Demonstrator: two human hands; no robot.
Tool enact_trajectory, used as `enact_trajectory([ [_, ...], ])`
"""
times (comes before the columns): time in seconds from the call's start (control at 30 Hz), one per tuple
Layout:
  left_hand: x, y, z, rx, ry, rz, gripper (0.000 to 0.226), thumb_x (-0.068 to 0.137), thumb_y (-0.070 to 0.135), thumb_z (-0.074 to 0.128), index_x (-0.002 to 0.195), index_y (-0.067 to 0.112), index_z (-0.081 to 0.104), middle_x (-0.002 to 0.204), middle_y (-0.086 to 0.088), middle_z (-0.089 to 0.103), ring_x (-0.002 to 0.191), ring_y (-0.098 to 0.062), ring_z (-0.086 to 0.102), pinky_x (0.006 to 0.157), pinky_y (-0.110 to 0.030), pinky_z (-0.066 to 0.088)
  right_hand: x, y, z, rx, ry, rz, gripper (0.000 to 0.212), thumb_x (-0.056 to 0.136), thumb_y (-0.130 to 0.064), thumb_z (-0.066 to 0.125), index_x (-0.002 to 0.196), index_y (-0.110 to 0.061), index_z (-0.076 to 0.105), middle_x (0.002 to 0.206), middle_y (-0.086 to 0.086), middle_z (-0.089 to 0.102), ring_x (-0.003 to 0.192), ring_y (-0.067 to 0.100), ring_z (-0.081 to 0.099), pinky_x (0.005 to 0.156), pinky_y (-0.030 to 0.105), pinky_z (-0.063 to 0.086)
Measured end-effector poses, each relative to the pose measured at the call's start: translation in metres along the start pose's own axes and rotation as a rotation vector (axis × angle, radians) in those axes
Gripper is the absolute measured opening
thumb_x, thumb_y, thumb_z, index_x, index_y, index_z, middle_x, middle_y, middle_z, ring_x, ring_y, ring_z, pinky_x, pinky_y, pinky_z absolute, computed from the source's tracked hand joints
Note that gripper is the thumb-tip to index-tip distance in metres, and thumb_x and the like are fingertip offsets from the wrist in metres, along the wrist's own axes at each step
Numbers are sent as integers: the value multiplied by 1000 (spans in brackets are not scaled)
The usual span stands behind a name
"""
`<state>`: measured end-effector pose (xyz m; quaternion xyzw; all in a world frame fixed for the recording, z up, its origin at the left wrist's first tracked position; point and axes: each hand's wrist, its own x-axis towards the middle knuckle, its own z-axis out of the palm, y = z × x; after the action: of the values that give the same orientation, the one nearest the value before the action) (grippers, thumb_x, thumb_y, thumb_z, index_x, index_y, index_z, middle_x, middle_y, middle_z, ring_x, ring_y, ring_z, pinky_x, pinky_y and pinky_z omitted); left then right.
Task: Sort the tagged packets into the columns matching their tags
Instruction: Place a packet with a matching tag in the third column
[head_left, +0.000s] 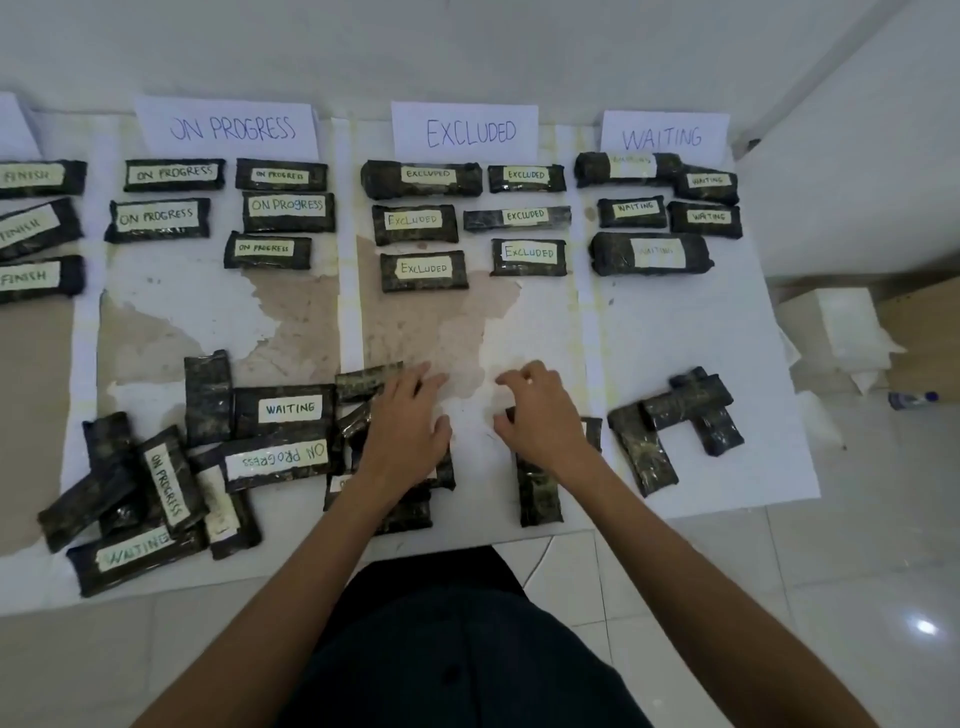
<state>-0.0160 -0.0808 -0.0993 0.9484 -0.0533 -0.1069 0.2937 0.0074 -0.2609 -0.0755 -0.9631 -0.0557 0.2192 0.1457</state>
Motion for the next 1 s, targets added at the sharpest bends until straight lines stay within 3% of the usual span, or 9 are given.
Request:
enact_trajectory([
  [0.1,-20,6,10,-38,-35,0,46,86,13,55,131,7,49,142,-16,42,132,-34,34,109,-45,29,-37,0,21,-139,0,256,69,76,-51,66,127,-14,39,125,14,36,111,35,42,84,42,46],
  [0.2,-33,10,15,-72,-40,17,44,85,13,55,129,6,52,139,-19,44,129,-36,36,106,-48,35,-54,-3,40,-65,-43,422,75,76,-43,68,133,-14,30,128,14,34,112,35,44,75,40,49],
  [0.27,-40,12,17,-80,-37,27,44,83,12,56,127,6,53,139,-21,43,127,-38,38,104,-47,35,-57,-4,48,-54,-24,424,71,81,-25,64,139,-13,25,130,16,36,108,34,47,64,34,45],
  [0.4,-48,19,13,-159,-53,4,42,86,12,57,128,8,53,139,-15,42,129,-33,35,105,-43,35,-61,-2,38,131,40,355,65,83,-5,54,141,-14,27,127,16,41,96,34,53,66,34,43],
  [0.47,-50,25,9,-267,-94,-44,40,88,14,56,128,12,52,136,-8,44,124,-25,40,104,-40,37,-62,2,22,443,87,330,65,81,0,54,140,-16,32,121,8,48,96,27,54,73,32,45],
  [0.53,-51,33,4,-428,-185,-142,39,90,17,56,128,18,51,129,0,47,109,-15,49,94,-32,42,-65,2,6,841,67,341,62,82,4,56,137,-17,39,120,3,54,101,19,54,81,31,50],
  [0.67,-50,45,-4,-663,-294,-262,30,90,16,57,119,23,56,113,3,63,88,-8,60,79,-28,47,-68,-2,-5,1273,1,340,46,83,12,57,124,-7,49,113,17,64,99,30,65,77,41,58],
  [0.8,-53,49,-11,-697,-296,-277,24,89,14,57,111,25,57,98,2,66,86,-18,64,77,-37,54,-71,-5,-10,1390,-16,334,41,83,15,55,120,-1,49,105,19,65,96,35,65,82,48,56],
  [1.0,-57,47,-18,-736,-304,-282,28,89,10,57,116,18,58,88,2,64,79,-16,59,66,-27,50,-74,-13,-12,1328,-14,340,45,82,10,60,122,-5,48,107,16,60,102,34,62,80,43,57],
])
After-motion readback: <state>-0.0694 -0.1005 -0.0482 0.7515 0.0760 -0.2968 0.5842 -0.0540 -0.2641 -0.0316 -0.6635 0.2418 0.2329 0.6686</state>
